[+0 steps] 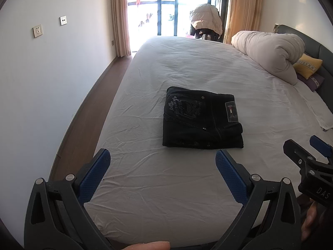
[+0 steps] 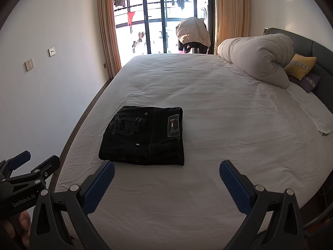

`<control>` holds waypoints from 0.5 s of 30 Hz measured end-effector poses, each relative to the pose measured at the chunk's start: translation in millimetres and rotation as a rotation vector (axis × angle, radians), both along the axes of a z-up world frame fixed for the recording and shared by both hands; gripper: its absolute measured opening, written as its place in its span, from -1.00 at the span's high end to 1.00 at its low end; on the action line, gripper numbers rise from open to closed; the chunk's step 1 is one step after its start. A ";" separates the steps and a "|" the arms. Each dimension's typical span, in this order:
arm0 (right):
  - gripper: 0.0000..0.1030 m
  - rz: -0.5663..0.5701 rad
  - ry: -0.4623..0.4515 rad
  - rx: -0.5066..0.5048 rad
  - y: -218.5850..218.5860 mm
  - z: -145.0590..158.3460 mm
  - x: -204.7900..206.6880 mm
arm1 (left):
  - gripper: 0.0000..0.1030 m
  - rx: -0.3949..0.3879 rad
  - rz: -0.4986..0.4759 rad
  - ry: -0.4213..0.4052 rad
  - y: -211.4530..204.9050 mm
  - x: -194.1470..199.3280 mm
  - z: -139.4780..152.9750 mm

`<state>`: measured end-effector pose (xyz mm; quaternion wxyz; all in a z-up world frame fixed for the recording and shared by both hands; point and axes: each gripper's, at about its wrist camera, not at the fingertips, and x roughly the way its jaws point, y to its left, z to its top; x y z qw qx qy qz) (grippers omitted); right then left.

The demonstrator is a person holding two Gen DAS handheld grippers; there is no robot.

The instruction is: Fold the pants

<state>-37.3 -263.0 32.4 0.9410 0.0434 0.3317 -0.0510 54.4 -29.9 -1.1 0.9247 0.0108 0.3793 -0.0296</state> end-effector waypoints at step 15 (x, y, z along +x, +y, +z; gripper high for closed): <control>-1.00 0.002 0.007 0.003 2.2 -7.4 -3.9 | -1.00 -0.003 -0.008 0.013 0.3 0.4 -5.4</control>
